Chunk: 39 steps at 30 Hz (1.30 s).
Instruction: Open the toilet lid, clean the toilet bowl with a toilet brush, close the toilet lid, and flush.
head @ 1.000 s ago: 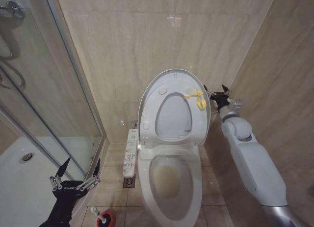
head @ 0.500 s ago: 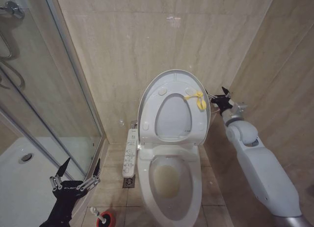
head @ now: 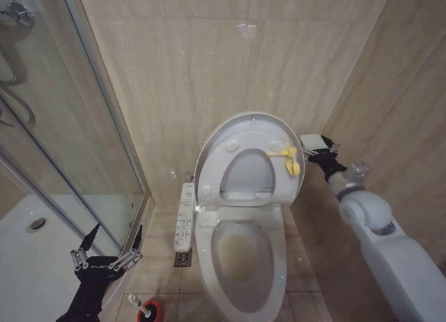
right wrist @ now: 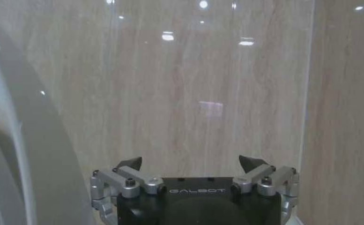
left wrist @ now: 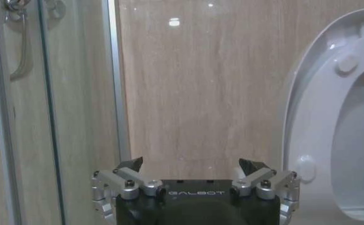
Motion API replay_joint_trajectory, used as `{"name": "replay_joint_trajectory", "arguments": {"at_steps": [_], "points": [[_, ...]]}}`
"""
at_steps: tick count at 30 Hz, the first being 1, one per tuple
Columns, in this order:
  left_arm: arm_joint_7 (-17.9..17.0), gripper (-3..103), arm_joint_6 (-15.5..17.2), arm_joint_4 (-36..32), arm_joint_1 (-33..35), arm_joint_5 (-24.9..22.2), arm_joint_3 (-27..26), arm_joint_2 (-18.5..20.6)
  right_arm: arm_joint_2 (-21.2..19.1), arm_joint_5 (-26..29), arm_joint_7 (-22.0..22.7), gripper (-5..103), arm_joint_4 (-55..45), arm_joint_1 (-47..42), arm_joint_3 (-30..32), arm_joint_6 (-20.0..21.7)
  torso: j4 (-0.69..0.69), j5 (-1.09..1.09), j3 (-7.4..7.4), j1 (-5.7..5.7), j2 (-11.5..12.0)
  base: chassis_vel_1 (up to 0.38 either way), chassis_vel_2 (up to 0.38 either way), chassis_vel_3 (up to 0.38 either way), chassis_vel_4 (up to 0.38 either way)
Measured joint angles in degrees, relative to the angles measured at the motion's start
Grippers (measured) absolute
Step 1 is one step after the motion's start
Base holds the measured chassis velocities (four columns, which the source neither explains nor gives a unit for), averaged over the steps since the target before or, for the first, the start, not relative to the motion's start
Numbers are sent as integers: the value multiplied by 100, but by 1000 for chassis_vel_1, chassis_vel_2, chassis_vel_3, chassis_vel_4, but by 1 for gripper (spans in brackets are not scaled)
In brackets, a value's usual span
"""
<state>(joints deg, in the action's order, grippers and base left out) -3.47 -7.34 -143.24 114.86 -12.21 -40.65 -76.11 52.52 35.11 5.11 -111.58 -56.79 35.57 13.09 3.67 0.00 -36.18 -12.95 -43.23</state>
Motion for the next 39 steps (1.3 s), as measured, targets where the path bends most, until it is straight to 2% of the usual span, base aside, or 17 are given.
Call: {"name": "replay_joint_trajectory", "arguments": {"at_steps": [5,11,15,23,32,39], "points": [[0,100,0,0,0,0,0,0,28,189,273,100,-557,-423,201,211,-1,0,0,0,0,0,0,0,0],[0,100,0,0,0,0,0,0,174,246,304,100,-1126,-1048,521,421,0,0,0,0,0,0,0,0,0],[0,100,0,0,0,0,0,0,496,249,340,100,-1762,-1773,833,525,0,0,0,0,0,0,0,0,0],[0,100,0,0,0,0,0,0,928,186,374,100,-2551,-2608,1311,658,-1,-1,0,0,0,0,0,0,0],[-1,100,0,0,0,0,0,0,1341,48,384,100,-3132,-3402,1495,727,0,0,0,0,0,0,0,0,0],[0,100,0,0,0,0,0,0,1526,-36,382,100,-3203,-3722,1516,732,-1,0,0,0,0,0,0,0,0]]}}
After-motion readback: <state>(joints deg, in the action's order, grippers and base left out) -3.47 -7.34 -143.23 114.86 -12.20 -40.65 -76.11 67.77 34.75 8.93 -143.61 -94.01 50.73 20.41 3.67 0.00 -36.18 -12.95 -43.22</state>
